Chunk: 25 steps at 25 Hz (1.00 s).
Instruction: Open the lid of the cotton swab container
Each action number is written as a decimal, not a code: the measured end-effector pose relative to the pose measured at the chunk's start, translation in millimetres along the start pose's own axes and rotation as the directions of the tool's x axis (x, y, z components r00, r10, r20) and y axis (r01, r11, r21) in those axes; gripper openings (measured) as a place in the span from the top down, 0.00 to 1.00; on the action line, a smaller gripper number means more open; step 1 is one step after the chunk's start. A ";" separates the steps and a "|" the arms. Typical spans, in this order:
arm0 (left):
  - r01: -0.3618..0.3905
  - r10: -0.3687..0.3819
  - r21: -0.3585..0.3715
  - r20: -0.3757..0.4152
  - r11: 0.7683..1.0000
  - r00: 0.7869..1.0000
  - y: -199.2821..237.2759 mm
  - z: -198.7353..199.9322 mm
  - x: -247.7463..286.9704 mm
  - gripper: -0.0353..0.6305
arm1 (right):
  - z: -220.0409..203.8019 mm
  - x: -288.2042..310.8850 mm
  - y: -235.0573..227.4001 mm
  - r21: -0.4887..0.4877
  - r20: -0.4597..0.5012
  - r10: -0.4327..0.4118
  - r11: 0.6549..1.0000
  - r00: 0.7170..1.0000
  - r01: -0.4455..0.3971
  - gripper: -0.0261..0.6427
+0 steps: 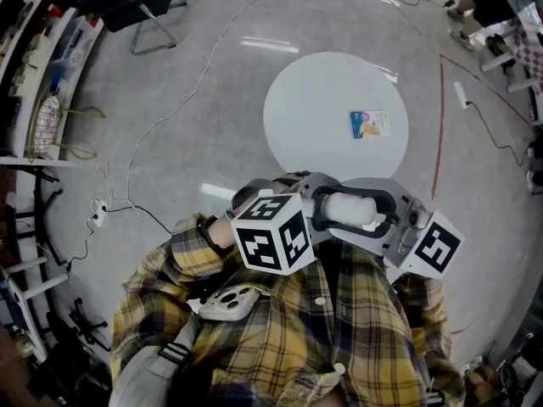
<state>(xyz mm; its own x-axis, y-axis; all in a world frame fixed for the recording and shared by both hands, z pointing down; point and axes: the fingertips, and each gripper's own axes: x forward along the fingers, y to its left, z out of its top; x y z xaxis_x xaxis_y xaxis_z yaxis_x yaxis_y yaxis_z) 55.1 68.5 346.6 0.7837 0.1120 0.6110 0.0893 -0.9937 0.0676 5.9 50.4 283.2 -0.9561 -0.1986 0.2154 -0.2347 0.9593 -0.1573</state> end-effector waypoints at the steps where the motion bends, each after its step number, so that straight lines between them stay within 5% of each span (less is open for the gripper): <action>1: 0.002 -0.002 -0.002 0.001 1.000 1.000 -0.8 -0.5 0.5 0.60 | -0.5 0.1 0.4 0.006 0.001 0.003 1.000 1.000 -0.003 0.62; 16: 0.043 -0.042 -0.036 0.026 0.998 0.999 -11.8 -1.8 5.4 0.60 | -5.1 -1.3 5.7 0.090 -0.004 0.040 0.995 0.999 -0.039 0.62; 25: 0.065 -0.065 0.019 -0.005 0.998 0.998 -23.7 -7.4 9.3 0.60 | -6.6 -1.7 14.8 0.168 -0.012 0.113 0.980 0.993 -0.110 0.62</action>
<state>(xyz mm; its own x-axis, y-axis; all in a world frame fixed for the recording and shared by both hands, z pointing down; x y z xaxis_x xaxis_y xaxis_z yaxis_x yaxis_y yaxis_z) 55.7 93.1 356.5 0.7731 0.1763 0.6093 0.1520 -0.9841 0.0919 5.3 66.2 286.9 -0.9743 -0.0860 0.2081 -0.1545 0.9276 -0.3400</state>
